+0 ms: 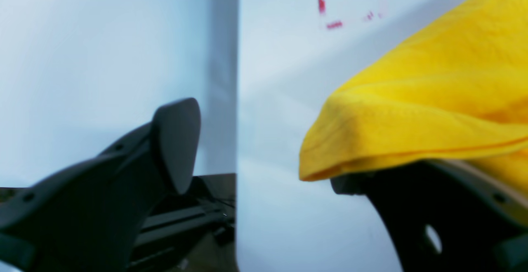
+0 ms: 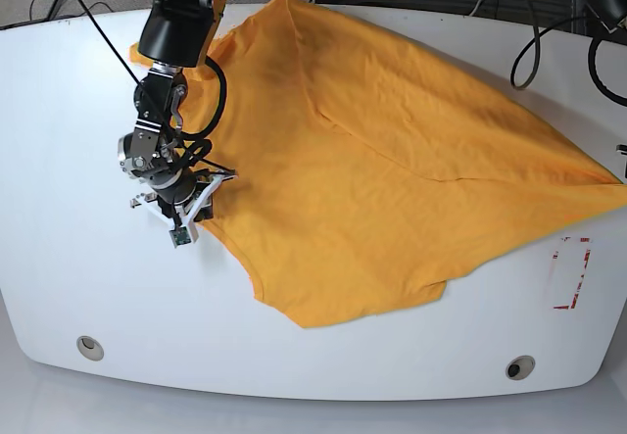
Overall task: Layout the t-shirt on the table in an organized manner, then fold the t-shirt properly
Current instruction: 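Release the shirt with the left gripper and lower it onto the cloth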
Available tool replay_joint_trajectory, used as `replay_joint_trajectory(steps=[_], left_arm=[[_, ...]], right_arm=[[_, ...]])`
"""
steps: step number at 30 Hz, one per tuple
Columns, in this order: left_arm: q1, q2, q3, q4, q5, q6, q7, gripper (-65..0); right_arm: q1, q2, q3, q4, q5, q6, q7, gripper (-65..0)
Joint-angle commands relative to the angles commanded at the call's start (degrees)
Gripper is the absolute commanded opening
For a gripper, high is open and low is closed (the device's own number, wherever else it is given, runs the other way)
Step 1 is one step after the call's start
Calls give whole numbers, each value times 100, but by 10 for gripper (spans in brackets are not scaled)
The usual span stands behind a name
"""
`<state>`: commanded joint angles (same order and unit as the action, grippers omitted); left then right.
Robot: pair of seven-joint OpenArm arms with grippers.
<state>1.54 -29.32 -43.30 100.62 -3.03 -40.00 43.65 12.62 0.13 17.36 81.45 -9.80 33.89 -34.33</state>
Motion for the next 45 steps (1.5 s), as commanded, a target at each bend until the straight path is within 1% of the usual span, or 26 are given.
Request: replay_joint_trajectory(steps=[4,7,11,12,14,15,16,18,20,23,27,30,32,33,35,37,39,42,45], left_arm=[[53,18,18,-35,0,0,9,-199],[255,18,44,-132,-44,0,9,-197],[290,18,141,-264,-466,0,9,-197],[299,18,123,-308,-633,0,18,-197],[308,18,53,-387,-967,0,149,-197],[308,0,-18,-448,-1284,0,325,-197],[308,0,-44,-475,-1371,0,378,-197],[308,0,-193,-545,-1802,0,615,-197],[290,0,-360,-571,-2066,0,747,-197],[290,26,-607,-563,-2338,0,862,-199],[290,35,-642,-545,-2444,0,870,-201],[281,26,-774,-580,-2541,0,1011,-201],[316,9,-835,-598,-2532,0,1143,-201],[325,-9,-738,-615,-2462,0,1169,-201],[334,-88,-167,-624,-2057,0,1169,-199],[334,-281,343,-624,-1670,0,1169,-199],[334,-404,633,-651,-1486,0,1169,-197],[343,-475,844,-721,-1327,0,1222,-197],[413,-686,1055,-765,-1081,0,1257,-197]], right_arm=[[-114,-9,-18,114,0,-9,0,-563],[-149,-18,-18,149,0,-9,0,-563],[-158,-18,-18,114,0,-9,0,-563],[-167,-18,-18,114,0,-9,0,-563],[-176,-18,-18,114,0,-9,0,-563],[-220,-18,-18,114,0,-9,0,-563],[-229,-18,-18,114,0,-9,0,-563],[-255,-18,-18,114,0,-9,0,-563],[-264,-18,-18,114,0,-9,0,-563],[-273,-18,-18,114,0,-9,0,-563],[-281,-18,-18,114,0,-9,0,-563],[-281,-18,-18,114,0,-9,0,-563],[-281,-9,-18,114,0,-9,0,-563],[-281,-9,-18,114,0,-9,0,-563],[-281,-9,-18,123,0,-9,0,-563],[-281,-9,-18,132,0,-9,0,-563],[-281,-18,-18,141,0,-9,0,-563],[-273,-18,-18,123,0,-9,0,-563],[-264,-18,-18,123,0,-9,0,-563]])
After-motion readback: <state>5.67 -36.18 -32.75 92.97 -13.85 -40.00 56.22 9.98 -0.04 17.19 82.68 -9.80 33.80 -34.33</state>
